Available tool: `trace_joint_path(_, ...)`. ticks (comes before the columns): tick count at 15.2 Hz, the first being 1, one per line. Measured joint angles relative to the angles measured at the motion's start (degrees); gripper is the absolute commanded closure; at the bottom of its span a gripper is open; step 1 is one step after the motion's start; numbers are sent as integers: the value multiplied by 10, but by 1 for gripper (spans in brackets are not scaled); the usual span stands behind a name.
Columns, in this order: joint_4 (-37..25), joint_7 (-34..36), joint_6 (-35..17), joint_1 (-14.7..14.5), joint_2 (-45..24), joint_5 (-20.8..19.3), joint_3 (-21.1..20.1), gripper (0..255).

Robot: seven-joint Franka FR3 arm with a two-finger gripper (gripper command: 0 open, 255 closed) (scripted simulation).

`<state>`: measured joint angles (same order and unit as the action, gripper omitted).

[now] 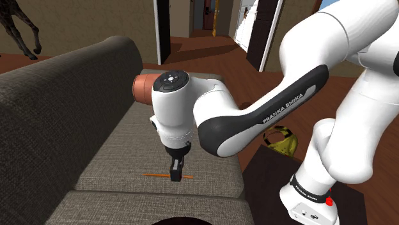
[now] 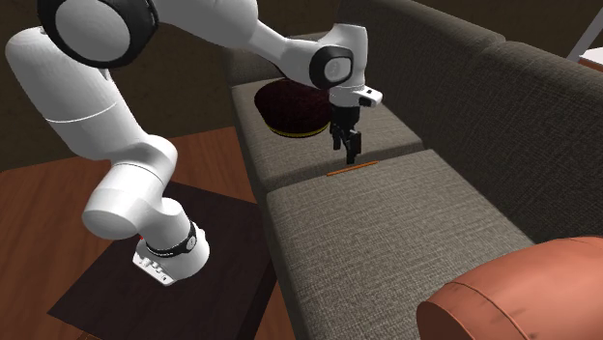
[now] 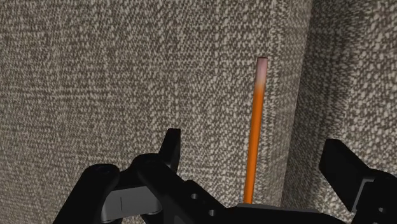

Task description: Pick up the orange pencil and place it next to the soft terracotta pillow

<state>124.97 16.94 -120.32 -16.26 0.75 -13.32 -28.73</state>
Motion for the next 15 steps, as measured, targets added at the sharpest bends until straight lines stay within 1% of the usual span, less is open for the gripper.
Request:
trace_joint_path(2,-16,20,-10,-8,-31,-28,-7,0)
trace_joint_path(5,-12,32,-30,-9,-51,-47,-7,0)
trace_joint_path(9,1,41,-57,-7,-67,-63,-2,0)
trace_joint_path(15,3,43,-62,-7,-70,-66,-1,0)
